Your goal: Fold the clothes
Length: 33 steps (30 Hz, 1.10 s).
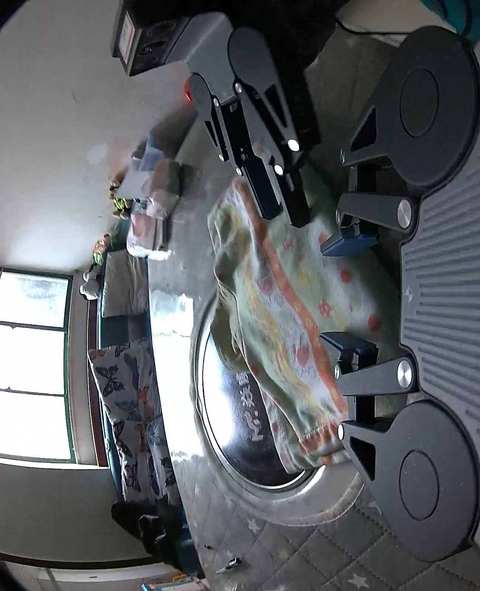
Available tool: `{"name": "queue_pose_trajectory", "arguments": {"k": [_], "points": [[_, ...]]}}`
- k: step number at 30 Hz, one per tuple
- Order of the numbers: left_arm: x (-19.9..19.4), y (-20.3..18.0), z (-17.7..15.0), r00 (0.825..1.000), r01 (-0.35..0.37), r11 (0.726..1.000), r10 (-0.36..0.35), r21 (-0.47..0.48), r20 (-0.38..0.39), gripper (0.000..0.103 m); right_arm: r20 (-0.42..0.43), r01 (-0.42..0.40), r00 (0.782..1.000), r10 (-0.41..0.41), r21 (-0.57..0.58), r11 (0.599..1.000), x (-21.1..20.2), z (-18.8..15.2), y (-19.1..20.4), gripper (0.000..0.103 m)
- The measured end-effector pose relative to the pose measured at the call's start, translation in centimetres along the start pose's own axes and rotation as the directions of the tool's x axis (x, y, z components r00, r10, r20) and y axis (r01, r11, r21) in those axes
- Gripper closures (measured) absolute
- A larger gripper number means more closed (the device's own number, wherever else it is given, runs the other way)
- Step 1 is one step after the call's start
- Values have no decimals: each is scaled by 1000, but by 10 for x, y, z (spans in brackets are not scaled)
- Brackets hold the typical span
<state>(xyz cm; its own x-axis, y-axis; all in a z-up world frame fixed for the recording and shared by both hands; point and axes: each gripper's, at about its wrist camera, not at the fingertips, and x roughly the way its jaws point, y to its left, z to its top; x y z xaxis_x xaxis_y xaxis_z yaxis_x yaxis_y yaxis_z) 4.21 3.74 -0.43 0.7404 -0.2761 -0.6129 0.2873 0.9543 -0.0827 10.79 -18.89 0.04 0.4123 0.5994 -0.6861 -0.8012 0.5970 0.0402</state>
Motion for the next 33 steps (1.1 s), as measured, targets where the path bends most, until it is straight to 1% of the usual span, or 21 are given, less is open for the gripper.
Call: {"name": "queue_pose_trajectory", "arguments": {"k": [4,6,9,12,15,20,24,27,30,33], "points": [[11,8,-2,999,-40,999,40,-17,-8,54,14,5,1000,-5,0,1000,20,3,2,68],[16,13,-2,999,-53,998,53,-34,-8,53,23,5,1000,-5,29,1000,24,4,-2,67],[18,20,0,999,-43,996,42,-83,-8,53,40,14,999,-15,38,999,24,7,-3,67],[19,21,0,999,-44,995,44,-86,-8,53,43,12,999,-15,59,998,31,11,-5,68],[18,23,1,999,-47,994,47,-96,-7,53,40,20,999,-24,92,996,42,11,-10,63],[16,26,6,999,-50,993,49,-111,-8,53,81,24,996,-37,153,988,36,14,-23,62],[22,29,9,998,-55,992,53,-113,-17,53,51,84,994,-96,207,975,41,13,-44,63],[25,32,11,997,-70,990,67,-123,-29,53,53,124,989,-140,230,965,40,11,-60,64],[20,33,18,997,-81,989,80,-127,-12,54,69,143,983,-168,273,951,26,7,-73,64],[19,30,26,998,-67,991,68,-118,7,55,50,179,979,-198,257,950,18,-1,-80,64]]}}
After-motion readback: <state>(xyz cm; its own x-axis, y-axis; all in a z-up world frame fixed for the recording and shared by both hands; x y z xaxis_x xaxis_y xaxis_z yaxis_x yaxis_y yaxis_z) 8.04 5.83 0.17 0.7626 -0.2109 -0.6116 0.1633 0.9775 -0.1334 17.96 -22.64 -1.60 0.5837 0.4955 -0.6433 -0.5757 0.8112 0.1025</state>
